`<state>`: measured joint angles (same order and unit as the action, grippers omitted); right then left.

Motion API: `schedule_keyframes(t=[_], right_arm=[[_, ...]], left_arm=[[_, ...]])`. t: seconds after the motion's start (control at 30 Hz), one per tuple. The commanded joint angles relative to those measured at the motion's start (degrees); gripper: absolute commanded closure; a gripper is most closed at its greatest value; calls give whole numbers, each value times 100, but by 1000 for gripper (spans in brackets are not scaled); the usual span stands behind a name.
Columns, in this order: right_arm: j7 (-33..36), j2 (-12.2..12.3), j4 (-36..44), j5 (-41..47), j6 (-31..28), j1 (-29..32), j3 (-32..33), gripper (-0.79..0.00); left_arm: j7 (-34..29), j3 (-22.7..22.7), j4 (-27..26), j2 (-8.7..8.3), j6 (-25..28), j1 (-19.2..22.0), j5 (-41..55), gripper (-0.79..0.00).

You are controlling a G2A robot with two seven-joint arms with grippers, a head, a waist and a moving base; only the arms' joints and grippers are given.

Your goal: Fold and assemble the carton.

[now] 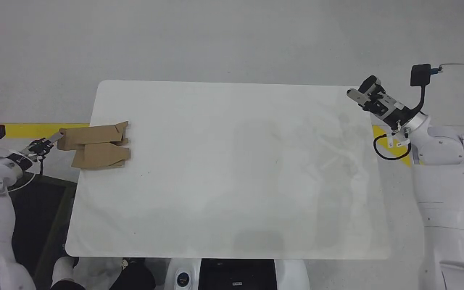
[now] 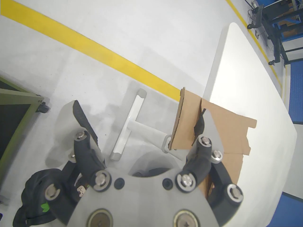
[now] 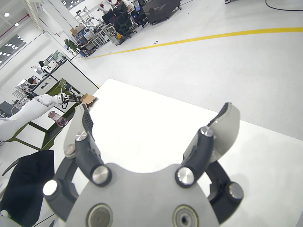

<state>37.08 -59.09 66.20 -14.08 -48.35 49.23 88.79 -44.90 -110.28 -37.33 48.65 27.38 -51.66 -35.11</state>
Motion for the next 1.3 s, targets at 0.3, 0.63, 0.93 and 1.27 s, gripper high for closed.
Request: schedule_keyframes(t=[0.3, 0.63, 0.93, 1.27], right_arm=[[0, 0, 0, 0, 0, 0, 0, -785], [0, 0, 0, 0, 0, 0, 0, -785], [0, 0, 0, 0, 0, 0, 0, -785], [0, 0, 0, 0, 0, 0, 0, -785]], left_arm=[[-359, 288, 947, 86, -20, 633, 932, -674], [-736, 372, 1348, 106, 11, 935, 1612, 0], [-1008, 289, 1372, 58, 66, 1026, 2259, 0], [-960, 407, 889, 175, 47, 1276, 3168, 0]])
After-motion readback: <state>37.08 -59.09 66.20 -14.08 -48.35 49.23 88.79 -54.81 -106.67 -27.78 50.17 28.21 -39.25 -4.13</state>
